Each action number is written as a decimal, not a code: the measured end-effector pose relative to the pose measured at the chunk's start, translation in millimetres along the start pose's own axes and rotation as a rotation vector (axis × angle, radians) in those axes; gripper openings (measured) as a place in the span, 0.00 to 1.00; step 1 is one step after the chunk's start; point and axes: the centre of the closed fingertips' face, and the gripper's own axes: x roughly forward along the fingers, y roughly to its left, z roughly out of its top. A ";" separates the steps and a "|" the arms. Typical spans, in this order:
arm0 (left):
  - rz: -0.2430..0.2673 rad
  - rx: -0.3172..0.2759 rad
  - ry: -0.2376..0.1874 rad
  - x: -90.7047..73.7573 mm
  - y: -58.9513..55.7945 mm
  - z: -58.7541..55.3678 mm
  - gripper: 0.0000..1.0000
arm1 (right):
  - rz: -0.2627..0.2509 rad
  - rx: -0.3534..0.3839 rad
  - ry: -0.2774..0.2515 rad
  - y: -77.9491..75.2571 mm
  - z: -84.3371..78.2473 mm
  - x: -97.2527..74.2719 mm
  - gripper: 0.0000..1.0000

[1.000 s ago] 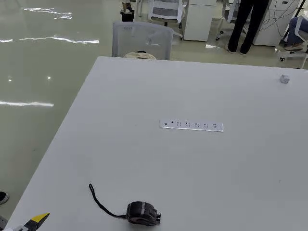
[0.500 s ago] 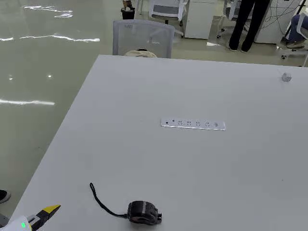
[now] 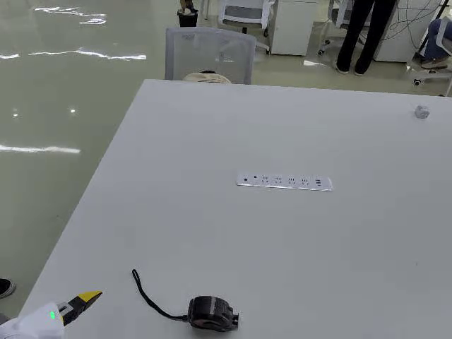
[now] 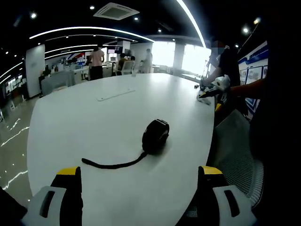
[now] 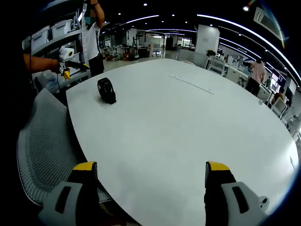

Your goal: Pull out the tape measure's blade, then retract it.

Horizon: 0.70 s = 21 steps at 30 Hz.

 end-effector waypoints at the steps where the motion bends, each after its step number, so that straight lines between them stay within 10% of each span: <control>1: -0.005 0.008 0.005 1.1 -0.8 0.3 1.00 | 0.001 -0.002 0.001 0.4 0.6 0.8 0.98; 21: -0.068 0.062 0.031 18.7 -9.6 12.2 0.99 | 0.064 -0.067 -0.002 13.8 23.8 25.5 0.96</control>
